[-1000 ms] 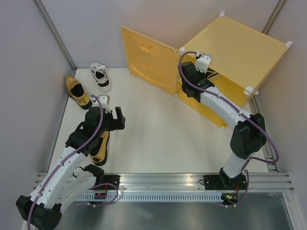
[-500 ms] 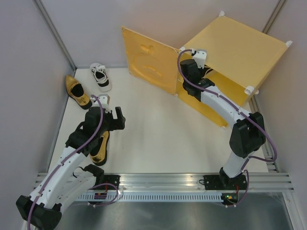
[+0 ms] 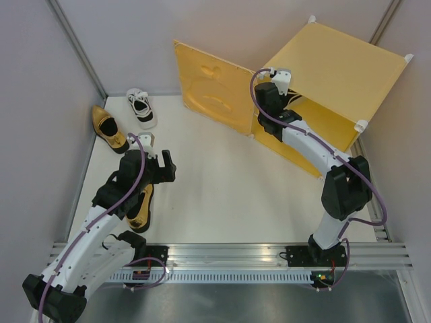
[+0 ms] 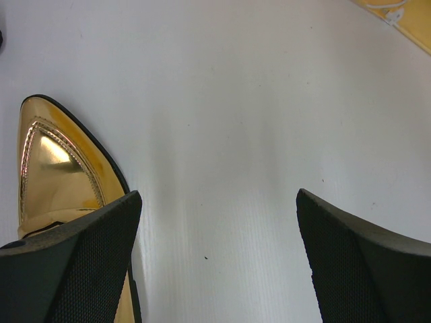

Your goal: Place and organize the shoes in the shoe cabinet

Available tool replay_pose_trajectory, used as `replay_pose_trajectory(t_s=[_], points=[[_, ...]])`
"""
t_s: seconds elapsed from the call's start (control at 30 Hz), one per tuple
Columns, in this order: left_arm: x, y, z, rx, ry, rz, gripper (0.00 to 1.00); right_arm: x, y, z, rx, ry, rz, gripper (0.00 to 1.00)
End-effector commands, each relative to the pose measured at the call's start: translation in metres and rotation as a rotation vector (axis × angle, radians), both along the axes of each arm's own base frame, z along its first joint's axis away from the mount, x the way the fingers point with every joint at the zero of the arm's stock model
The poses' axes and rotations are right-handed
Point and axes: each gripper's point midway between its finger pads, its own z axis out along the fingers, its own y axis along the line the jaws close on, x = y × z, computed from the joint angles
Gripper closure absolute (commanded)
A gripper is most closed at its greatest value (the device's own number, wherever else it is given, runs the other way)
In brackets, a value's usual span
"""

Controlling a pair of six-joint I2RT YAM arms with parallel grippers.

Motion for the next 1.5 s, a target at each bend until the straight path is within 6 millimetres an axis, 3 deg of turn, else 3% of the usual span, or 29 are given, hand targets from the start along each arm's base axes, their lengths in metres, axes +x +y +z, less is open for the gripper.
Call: replay_pose_trajectory(t_s=[0.0,0.17,0.23,0.4,0.47,0.57,0.7,1.23,1.47], points=[[0.005,0.000,0.005,0.009,-0.032,-0.009,0.02,0.007,-0.005,-0.015,0.074,0.015,0.033,0.81],[0.005,0.001,0.004,0.013,-0.032,-0.006,0.02,-0.001,-0.009,-0.007,0.060,0.015,0.029,0.81],[0.005,0.001,0.004,0.013,-0.032,-0.004,0.02,-0.005,-0.012,-0.009,0.048,0.022,0.025,0.70],[0.005,0.001,0.004,0.014,-0.031,-0.001,0.02,-0.015,-0.020,-0.004,0.035,0.024,0.013,0.69],[0.006,0.002,0.003,0.017,-0.030,0.001,0.02,-0.018,-0.022,-0.002,0.028,0.024,0.012,0.70],[0.006,0.003,0.003,0.021,-0.030,0.006,0.02,-0.019,-0.024,0.000,0.018,0.023,0.004,0.89],[0.006,0.004,0.002,0.024,-0.028,0.010,0.02,-0.019,-0.026,0.004,0.003,0.023,-0.004,0.96],[0.006,0.005,0.000,0.030,-0.021,0.014,0.02,-0.023,-0.046,0.014,-0.136,0.033,-0.045,0.99],[0.006,0.004,0.000,0.030,-0.021,0.014,0.02,-0.022,-0.049,0.006,-0.156,0.044,-0.059,0.99]])
